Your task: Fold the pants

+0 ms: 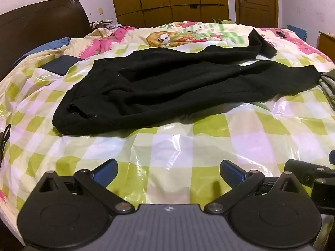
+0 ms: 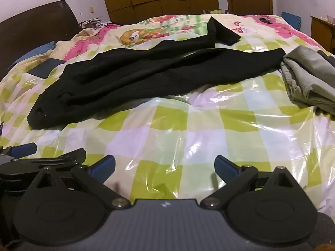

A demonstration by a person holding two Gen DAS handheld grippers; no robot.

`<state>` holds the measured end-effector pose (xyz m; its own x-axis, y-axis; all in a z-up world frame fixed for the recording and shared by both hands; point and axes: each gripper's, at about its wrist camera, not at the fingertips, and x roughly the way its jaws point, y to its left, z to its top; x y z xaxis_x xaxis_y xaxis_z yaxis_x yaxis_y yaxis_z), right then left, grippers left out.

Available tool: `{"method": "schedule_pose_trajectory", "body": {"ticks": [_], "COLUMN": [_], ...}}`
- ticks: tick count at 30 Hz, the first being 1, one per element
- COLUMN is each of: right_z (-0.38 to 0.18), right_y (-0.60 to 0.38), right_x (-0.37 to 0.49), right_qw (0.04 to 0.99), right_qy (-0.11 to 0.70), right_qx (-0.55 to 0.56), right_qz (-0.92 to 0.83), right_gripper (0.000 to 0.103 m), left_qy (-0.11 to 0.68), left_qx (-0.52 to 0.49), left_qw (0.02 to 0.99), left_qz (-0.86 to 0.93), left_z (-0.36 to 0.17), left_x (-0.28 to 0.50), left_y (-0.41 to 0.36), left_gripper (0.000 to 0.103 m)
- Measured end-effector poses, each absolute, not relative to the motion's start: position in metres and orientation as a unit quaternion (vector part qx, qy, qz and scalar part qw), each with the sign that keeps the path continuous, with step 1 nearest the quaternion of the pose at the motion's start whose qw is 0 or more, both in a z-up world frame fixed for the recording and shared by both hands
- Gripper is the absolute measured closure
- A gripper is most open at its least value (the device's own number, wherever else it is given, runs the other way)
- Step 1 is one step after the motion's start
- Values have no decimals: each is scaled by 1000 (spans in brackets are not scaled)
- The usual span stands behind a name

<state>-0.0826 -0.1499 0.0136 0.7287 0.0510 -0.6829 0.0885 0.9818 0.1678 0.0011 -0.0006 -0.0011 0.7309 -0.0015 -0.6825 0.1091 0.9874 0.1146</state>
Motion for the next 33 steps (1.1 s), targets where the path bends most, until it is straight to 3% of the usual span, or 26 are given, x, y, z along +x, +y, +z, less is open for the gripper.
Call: {"method": "schedule_pose_trajectory", "body": {"ticks": [33], "right_z": [4], "right_y": [-149], "right_x": [-75], "right_qw": [921], "right_qy": [380], "right_qx": [76], "right_qz": [-35], "right_gripper": [3], "left_qy": [364], "left_qx": [59], "left_qw": [928], "left_qz": [-49], "left_z": [-1], "left_x": [-1], "left_y": [2], "left_gripper": [0]}}
